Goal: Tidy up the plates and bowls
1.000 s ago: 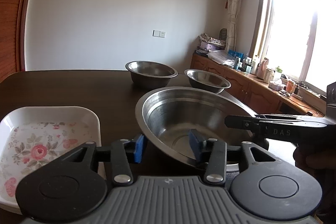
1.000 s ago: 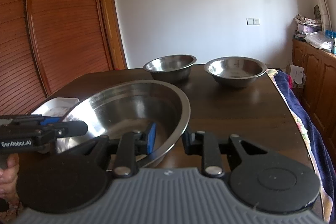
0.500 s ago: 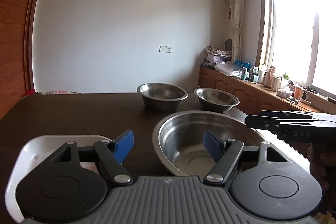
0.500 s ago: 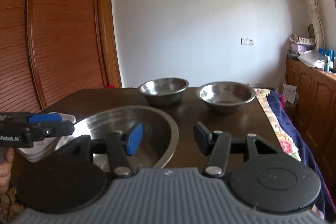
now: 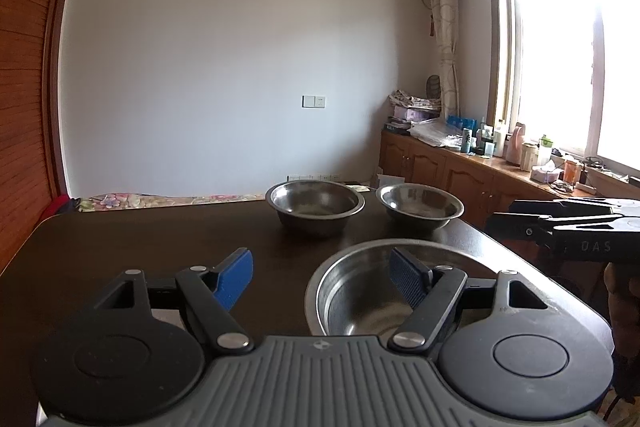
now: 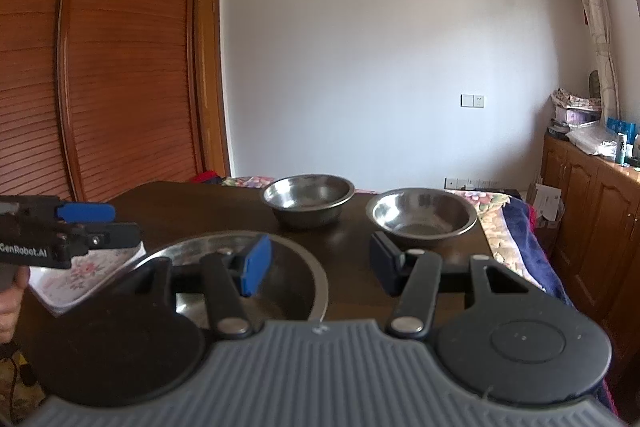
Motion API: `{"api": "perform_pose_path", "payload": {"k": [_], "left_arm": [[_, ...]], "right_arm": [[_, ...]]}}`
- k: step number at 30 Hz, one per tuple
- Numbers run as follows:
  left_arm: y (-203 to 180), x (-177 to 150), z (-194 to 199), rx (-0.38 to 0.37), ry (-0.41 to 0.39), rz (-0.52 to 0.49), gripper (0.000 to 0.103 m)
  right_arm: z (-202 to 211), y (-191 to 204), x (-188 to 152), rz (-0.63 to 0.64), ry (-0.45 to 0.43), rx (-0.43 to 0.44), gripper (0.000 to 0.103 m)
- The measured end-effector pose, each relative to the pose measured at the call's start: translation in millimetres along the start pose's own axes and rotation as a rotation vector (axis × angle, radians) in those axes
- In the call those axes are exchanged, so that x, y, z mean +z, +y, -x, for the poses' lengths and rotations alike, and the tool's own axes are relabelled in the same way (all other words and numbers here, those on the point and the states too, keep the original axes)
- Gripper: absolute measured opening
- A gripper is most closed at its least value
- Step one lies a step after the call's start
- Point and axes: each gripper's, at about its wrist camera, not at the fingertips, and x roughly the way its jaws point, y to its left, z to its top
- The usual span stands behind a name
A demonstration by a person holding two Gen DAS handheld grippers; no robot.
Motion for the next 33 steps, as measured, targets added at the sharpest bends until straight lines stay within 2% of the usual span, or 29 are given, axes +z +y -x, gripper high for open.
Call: {"api": "perform_pose_path", "payload": {"k": [8, 16, 33], "left_arm": [[4.5, 20.6, -22.3, 0.020, -0.010, -0.057, 0.101], [15.4, 46.3, -55.8, 0.013, 0.015, -0.106, 0.101], [39.0, 63.6, -145.2, -0.008, 0.124, -0.111, 0.101]], "right_arm": [[-18.6, -9.0, 18.8, 0.037, 0.020, 0.023, 0.056], [-44.1, -20.5, 37.6, 0.054, 0.027, 0.039, 0.056], [-127.5, -27.2, 57.8, 0.063, 0.143, 0.112, 0.056]]}}
